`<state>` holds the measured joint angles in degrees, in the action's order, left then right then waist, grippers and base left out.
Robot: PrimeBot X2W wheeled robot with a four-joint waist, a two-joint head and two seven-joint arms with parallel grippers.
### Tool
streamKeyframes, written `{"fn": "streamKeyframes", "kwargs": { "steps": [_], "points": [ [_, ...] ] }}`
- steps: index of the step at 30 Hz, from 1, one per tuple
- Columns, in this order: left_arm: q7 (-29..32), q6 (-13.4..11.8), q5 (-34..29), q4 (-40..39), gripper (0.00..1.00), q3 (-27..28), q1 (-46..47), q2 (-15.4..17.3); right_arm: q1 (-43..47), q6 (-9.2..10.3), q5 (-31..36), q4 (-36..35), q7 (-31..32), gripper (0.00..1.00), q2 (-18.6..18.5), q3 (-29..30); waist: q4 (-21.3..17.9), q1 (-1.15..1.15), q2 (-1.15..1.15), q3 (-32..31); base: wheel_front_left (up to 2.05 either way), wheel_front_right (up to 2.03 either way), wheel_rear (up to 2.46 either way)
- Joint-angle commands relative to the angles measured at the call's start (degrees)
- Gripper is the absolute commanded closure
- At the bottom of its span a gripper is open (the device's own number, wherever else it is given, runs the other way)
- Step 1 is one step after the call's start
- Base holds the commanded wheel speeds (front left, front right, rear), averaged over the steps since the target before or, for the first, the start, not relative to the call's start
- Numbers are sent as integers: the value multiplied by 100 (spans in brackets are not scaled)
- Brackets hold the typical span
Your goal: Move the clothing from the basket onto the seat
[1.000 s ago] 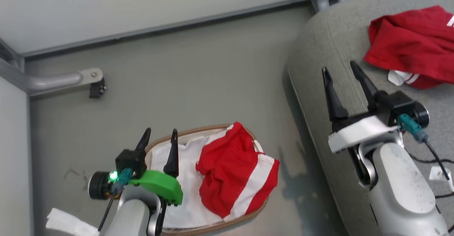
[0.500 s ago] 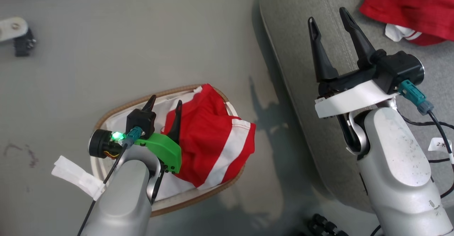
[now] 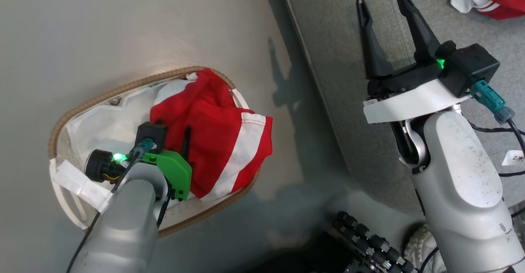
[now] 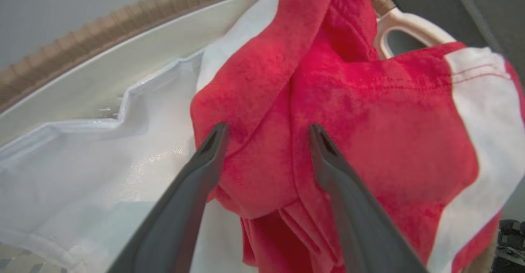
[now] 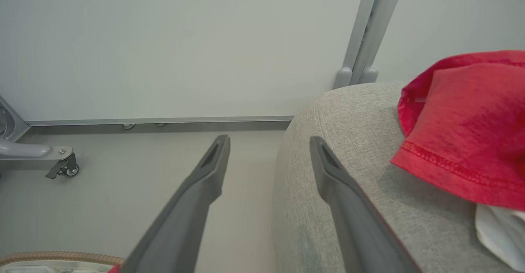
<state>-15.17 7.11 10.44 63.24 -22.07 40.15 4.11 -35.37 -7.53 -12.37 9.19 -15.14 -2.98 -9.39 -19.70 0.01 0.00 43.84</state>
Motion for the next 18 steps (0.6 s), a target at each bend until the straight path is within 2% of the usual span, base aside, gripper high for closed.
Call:
{"fn": "streamKeyframes", "kwargs": {
  "steps": [1, 7, 15, 18],
  "points": [
    [4, 31, -2, 108, 0, -31, 172, 66, -86, 8, -41, -39, -1, 0, 6, 12, -180, -1, 0, 363, 0, 0, 0],
    [122, 38, 268, 605, 0, -313, 456, 8, -182, 8, -97, -127, -1, 0, 5, 24, -217, -1, 0, 676, 0, 0, 0],
    [584, 38, 1072, 555, 0, -1079, 495, -45, -235, 8, -98, -151, -1, 0, 3, 50, -209, -1, 0, 800, 0, 0, 0],
    [776, 38, 1346, 476, 87, -1392, 454, -1, -242, 8, -73, -123, -1, 0, 1, 57, -197, -1, 0, 781, 0, 0, 0]
  ]
}}
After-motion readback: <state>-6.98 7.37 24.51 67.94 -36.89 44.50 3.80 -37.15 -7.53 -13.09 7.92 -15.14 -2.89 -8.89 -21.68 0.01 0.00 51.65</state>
